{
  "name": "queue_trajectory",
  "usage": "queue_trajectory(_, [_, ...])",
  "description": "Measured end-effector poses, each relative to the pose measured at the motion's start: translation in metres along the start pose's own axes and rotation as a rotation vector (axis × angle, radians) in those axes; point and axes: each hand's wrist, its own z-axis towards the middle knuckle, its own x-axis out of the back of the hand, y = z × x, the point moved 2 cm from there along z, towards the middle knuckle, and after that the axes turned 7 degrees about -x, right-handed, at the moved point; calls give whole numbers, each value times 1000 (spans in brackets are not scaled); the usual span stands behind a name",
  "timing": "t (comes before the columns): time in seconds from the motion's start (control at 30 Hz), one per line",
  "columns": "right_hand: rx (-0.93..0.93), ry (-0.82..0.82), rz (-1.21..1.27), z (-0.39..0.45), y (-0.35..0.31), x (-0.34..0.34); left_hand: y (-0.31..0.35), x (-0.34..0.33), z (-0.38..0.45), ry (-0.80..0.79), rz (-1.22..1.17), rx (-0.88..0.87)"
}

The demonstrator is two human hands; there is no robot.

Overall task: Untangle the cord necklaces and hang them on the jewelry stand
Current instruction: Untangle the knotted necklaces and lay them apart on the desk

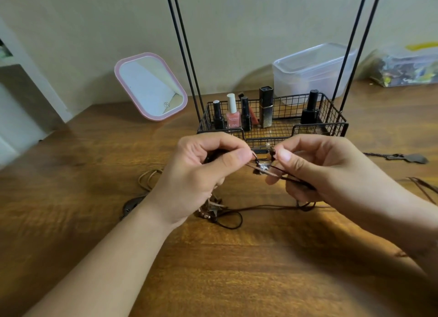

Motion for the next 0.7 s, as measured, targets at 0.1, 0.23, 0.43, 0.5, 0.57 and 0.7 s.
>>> queue_trajectory(0.1, [29,-14,-69,0,0,2,-3,1,0,18,-227,146])
queue_trajectory(0.23, [22,-57,-46,-1,-2,3,-5,0,0,-9,-346,248])
queue_trajectory(0.43, [34,-85,-319,0,2,-3,-5,-3,-1,17,-422,277])
queue_trajectory(0.5, [42,-107,-475,-2,5,-5,-3,-5,0,25,-448,253])
queue_trajectory(0.57, [100,-55,-532,-4,4,-4,-2,-6,0,33,-467,225])
queue_trajectory(0.7, [106,2,-78,-1,-2,-3,0,-8,-2,8,-477,207])
